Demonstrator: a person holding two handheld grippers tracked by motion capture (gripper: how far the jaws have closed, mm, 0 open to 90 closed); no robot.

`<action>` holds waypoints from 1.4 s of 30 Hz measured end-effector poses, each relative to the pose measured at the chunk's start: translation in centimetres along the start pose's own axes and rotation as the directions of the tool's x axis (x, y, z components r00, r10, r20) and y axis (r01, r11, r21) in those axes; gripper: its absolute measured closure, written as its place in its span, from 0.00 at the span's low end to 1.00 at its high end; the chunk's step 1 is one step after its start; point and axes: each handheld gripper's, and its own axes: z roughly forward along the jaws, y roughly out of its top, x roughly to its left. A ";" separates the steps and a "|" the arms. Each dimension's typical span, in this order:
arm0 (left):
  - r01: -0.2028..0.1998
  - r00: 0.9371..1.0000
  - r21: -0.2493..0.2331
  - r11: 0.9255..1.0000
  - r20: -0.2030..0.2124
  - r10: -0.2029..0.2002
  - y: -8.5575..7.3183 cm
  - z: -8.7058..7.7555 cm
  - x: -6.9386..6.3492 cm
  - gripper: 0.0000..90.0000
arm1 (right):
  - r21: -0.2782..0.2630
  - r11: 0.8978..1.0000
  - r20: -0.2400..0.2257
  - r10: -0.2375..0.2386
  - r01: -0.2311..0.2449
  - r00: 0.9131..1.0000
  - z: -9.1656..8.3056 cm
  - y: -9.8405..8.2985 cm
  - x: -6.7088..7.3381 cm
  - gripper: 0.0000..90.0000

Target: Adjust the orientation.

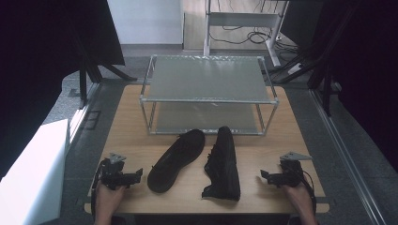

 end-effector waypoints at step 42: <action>-0.065 0.998 -0.028 0.997 0.006 0.066 0.0 0.1 -0.7 0.00 | -0.036 0.999 -0.017 -0.026 0.025 1.000 -0.4 0.3 0.7 0.00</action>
